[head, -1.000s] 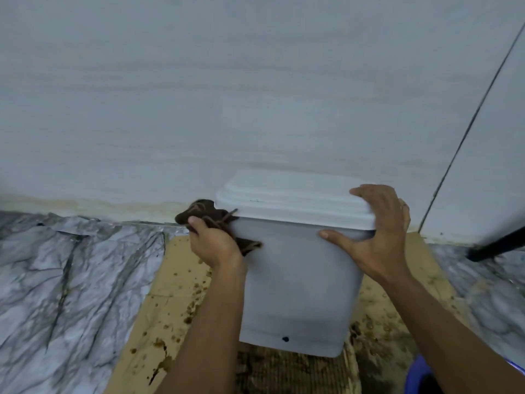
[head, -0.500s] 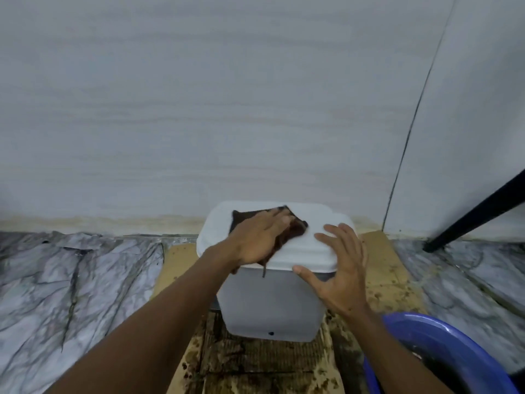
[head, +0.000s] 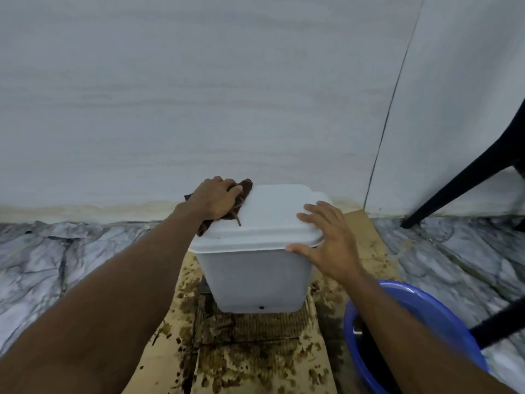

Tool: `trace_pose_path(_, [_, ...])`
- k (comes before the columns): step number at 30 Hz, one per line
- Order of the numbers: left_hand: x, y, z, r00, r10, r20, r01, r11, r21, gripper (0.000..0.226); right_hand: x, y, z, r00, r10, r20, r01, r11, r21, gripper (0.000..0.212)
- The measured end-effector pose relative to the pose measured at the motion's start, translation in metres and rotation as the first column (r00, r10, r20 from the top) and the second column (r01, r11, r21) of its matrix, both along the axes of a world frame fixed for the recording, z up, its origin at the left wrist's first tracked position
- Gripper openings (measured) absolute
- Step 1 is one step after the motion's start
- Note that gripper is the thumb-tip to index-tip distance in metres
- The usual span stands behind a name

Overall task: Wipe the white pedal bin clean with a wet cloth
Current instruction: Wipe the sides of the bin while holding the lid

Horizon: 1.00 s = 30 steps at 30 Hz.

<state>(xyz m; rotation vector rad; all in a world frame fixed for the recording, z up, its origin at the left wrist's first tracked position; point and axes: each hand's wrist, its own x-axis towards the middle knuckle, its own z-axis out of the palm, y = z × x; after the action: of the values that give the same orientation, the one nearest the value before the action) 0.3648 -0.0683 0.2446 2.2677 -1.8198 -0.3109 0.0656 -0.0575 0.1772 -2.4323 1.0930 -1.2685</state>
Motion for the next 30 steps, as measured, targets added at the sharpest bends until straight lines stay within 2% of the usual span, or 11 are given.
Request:
trace_pose_path(5, [-0.002,0.019,0.000,0.998,0.057,0.000,-0.057,0.998,0.010,0.058,-0.018,-0.028,0.019,0.996,0.090,-0.011,-0.087,0.983,0.162,0.065])
trace_pose_path(12, [-0.021,0.059,-0.021,0.994,0.091,-0.057,-0.096,0.991,-0.090,0.059,-0.016,-0.055,0.044,0.951,0.042,-0.307,0.073,0.933,0.352,0.074])
trace_pose_path(14, [-0.018,0.060,-0.021,0.992,0.085,-0.099,-0.093,0.992,-0.087,0.058,0.005,-0.035,0.043,0.933,0.085,-0.348,0.062,0.918,0.392,0.090])
trace_pose_path(15, [-0.017,0.060,-0.021,0.990,0.088,-0.111,-0.098,0.991,-0.088,0.057,0.018,-0.019,0.041,0.930,0.109,-0.351,0.046,0.913,0.405,0.104])
trace_pose_path(17, [-0.018,0.059,-0.020,0.984,0.127,-0.124,-0.139,0.985,-0.097,0.054,0.046,0.017,0.029,0.922,0.093,-0.377,0.039,0.944,0.327,0.122])
trace_pose_path(19, [-0.022,0.060,-0.020,0.976,0.172,-0.133,-0.185,0.978,-0.093,0.054,0.067,0.048,0.014,0.938,0.034,-0.344,0.058,0.965,0.255,0.127])
trace_pose_path(21, [-0.025,0.062,-0.017,0.967,0.206,-0.152,-0.219,0.972,-0.079,0.055,0.074,0.060,0.006,0.971,0.029,-0.237,0.038,0.961,0.273,0.124])
trace_pose_path(23, [-0.029,0.066,-0.010,0.957,0.238,-0.165,-0.248,0.968,-0.042,0.057,0.069,0.053,0.006,0.985,0.097,-0.141,-0.048,0.946,0.321,0.119])
trace_pose_path(25, [-0.037,0.073,-0.005,0.945,0.287,-0.160,-0.291,0.957,0.001,0.061,0.056,0.038,0.011,0.972,0.205,-0.112,-0.149,0.913,0.379,0.114])
trace_pose_path(28, [-0.057,0.091,-0.007,0.914,0.378,-0.149,-0.382,0.924,0.000,0.064,0.038,0.009,0.026,0.907,0.383,-0.176,-0.265,0.842,0.469,0.112])
trace_pose_path(30, [-0.072,0.105,-0.011,0.910,0.386,-0.151,-0.394,0.919,-0.028,0.066,0.031,-0.005,0.042,0.853,0.442,-0.277,-0.254,0.816,0.520,0.114])
